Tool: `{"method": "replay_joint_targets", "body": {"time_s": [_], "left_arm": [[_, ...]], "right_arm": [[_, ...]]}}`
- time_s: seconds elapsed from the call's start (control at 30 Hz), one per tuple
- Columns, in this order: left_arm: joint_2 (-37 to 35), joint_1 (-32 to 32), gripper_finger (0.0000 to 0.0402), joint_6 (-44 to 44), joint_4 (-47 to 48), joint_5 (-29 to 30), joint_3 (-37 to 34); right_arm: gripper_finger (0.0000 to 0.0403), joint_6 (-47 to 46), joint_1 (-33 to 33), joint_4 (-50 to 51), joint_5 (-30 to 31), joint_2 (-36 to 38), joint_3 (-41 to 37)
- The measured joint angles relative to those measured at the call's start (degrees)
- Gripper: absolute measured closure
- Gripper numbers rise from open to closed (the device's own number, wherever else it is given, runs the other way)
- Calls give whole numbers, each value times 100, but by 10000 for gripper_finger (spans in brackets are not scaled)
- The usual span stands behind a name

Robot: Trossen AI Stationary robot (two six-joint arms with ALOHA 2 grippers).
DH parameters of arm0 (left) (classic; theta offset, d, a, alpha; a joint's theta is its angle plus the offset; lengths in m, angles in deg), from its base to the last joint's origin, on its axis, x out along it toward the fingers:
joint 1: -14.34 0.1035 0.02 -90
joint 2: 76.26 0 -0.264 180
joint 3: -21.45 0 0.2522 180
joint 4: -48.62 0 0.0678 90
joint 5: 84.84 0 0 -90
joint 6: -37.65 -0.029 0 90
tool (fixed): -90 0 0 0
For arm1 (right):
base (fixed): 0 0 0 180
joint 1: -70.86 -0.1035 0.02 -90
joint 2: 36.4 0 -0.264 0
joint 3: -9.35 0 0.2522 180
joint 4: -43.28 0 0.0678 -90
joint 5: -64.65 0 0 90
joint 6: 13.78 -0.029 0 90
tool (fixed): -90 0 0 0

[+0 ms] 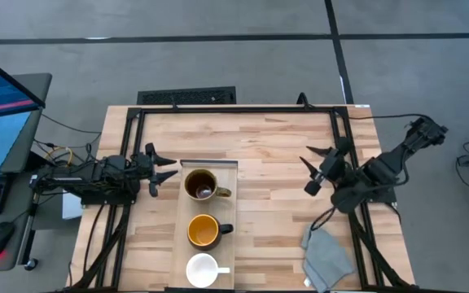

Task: Stack small to large cups/mugs on shelf
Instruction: Return to Home Position

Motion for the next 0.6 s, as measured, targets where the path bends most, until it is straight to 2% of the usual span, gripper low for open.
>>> {"method": "replay_joint_targets", "body": {"time_s": [0.13,0.27,0.33,0.47,0.6], "left_arm": [[0,-2,232,12,2,-12,0],[0,-2,232,51,2,-12,0],[0,-1,232,109,2,-12,0],[0,-2,232,121,2,-15,0],[0,-2,232,-34,1,-10,0]], "right_arm": [[209,1440,429,-1680,-719,380,-612],[209,3146,1089,-3540,-1944,593,-1104],[209,3691,1474,-4212,-2511,688,-1294],[211,4013,2233,-4693,-3521,912,-1752],[211,3751,2753,-4728,-3971,1267,-2327]]}}
